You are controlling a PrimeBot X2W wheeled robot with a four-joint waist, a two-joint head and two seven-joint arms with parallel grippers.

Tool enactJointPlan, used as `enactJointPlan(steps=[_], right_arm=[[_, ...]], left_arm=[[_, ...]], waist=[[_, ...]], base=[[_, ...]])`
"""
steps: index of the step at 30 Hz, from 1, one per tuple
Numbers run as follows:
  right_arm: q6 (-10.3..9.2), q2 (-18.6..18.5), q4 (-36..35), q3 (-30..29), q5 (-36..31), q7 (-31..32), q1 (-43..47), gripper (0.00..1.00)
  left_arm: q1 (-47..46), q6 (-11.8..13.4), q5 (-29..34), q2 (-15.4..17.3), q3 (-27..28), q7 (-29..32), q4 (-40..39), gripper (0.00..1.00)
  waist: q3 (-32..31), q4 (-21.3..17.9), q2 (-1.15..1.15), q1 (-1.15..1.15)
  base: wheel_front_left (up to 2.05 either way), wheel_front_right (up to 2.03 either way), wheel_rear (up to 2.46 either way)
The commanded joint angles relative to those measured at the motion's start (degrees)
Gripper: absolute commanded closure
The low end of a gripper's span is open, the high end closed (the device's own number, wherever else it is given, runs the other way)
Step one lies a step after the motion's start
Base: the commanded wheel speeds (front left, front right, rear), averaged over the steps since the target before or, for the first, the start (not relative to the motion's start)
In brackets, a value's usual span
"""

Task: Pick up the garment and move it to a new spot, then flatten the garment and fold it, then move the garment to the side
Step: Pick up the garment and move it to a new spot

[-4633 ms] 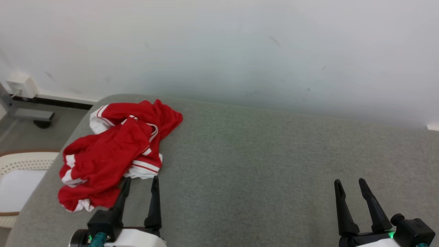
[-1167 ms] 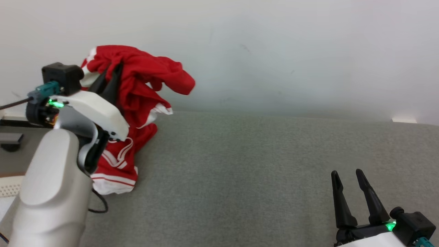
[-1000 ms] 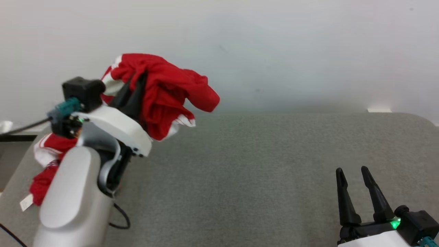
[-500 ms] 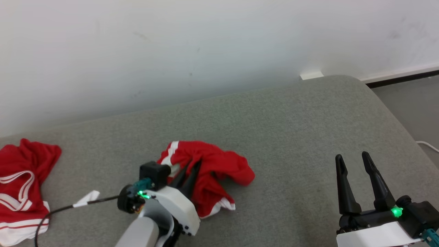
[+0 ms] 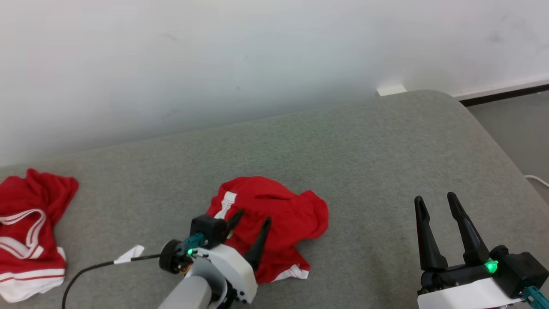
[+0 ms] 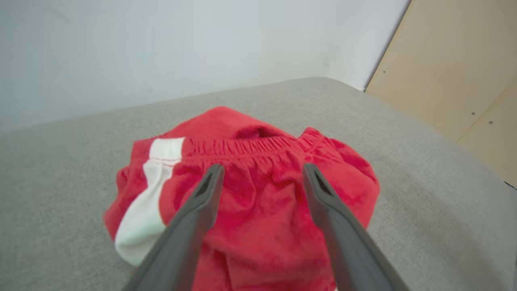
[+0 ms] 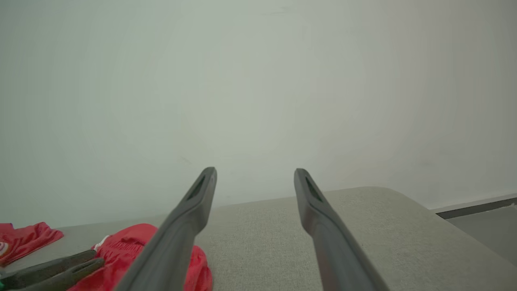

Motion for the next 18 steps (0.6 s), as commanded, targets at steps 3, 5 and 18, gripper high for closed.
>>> enactJointPlan(steps=[3,5,18], right_arm=[[-0.12,-0.23,0.03,-0.43,-0.45,0.05,0.73,0.00],[-0.12,-0.22,-0.02,-0.68,-0.53,0.05,1.01,0.00],[-0.12,-0.23,-0.01,-1.86,-0.29,0.05,2.95,0.00]], left_arm=[[-0.50,0.36,-1.24,0.15,0.14,-0.99,-2.78,0.00],[0.05,0.87,-1.16,0.35,0.97,-1.29,-5.02,0.00],[11.65,8.20,-1.49,5.11,13.69,-1.37,-22.04,0.00]], waist=[[-1.18,3.18,0.00,0.00],[-1.72,4.61,0.00,0.00],[-3.51,10.33,0.00,0.00]], base=[[0.00,0.00,0.00],[0.00,0.00,0.00],[0.00,0.00,0.00]])
